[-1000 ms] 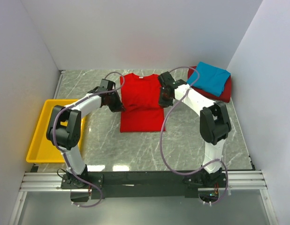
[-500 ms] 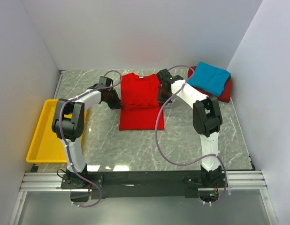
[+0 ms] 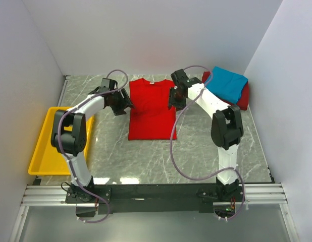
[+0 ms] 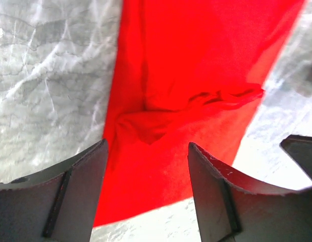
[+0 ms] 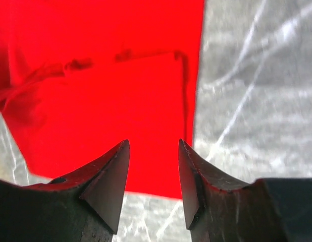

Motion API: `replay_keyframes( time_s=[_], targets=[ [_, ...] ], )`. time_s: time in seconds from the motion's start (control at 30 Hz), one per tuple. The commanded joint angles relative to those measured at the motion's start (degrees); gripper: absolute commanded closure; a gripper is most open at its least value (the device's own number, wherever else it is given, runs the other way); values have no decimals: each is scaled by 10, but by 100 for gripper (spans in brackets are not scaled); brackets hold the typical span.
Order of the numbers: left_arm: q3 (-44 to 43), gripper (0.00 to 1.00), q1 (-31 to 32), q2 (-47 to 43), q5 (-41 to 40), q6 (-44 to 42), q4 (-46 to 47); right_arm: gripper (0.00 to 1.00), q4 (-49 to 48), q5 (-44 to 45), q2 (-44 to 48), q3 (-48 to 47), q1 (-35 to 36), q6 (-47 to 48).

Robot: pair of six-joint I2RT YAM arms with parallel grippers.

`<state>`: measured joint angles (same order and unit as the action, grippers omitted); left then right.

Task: Fold and stack the t-shirts
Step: Fold the tshirt

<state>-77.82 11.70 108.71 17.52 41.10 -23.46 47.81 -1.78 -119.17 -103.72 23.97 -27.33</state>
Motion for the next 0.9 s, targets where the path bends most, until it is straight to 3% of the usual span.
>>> replay_keyframes(
  time_s=[0.0,0.43,0.87],
  targets=[
    [30,31,1,-59,5,-27,8,49,-17,-9,78,42,-4,0],
    [186,34,5,-150,20,-36,32,49,-128,-60,228,334,16,-61],
    [259,36,16,-196,19,-38,31,56,-169,-61,204,402,42,-91]
  ],
)
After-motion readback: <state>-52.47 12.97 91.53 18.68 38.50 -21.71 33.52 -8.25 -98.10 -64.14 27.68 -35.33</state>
